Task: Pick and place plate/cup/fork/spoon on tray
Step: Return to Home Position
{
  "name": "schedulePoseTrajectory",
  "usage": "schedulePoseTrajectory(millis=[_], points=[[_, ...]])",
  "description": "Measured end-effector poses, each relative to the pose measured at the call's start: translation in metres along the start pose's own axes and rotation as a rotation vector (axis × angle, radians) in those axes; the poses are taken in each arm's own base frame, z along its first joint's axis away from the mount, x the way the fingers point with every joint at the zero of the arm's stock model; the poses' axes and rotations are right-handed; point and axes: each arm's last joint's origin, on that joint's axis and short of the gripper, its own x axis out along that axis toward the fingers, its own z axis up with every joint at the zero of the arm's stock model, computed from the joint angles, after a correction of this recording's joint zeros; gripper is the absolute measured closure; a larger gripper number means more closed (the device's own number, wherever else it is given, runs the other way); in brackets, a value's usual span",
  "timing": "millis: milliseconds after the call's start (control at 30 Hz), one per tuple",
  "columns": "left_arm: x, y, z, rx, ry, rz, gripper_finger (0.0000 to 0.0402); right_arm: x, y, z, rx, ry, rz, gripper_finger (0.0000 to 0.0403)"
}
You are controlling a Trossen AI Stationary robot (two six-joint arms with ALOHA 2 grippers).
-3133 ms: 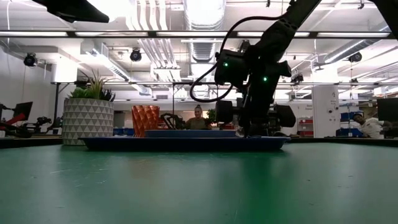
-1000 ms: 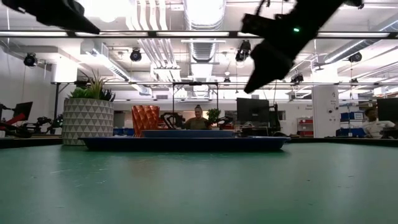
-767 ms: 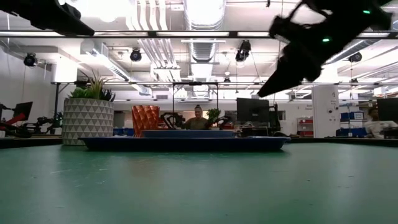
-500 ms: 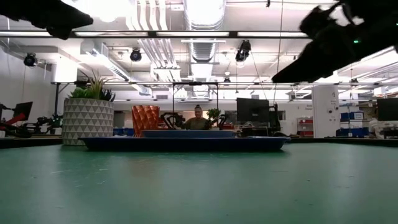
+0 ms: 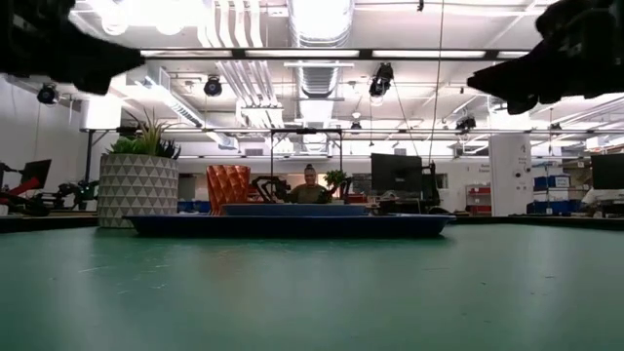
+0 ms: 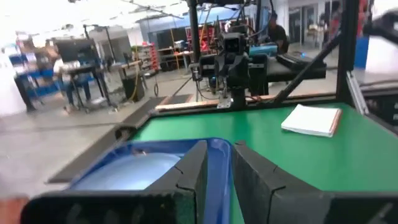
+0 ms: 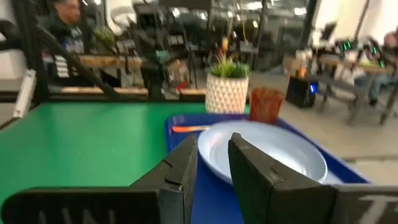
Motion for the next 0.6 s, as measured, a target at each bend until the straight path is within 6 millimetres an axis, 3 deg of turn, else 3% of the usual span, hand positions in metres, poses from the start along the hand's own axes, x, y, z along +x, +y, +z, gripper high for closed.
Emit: schedulePoseTrajectory(millis=[100,233,600], points=[[0.0,-0.003,-0.016,-0.047,0.014,-0.006,0.0347,-0.013,-0.004,0.0,0.008,-0.11,0.016,0.0321],[0.001,-0.006,-0.032,-0.063,0.002,-0.005,0.0347,-0.021,-0.006,-0.002,0.001,-0.117,0.034,0.0321],[0.003,-0.008,-0.036,-0.056,0.014,-0.007,0.0347,-0.03,-0.009,-0.003,-0.166,-0.137,0.01,0.0321]])
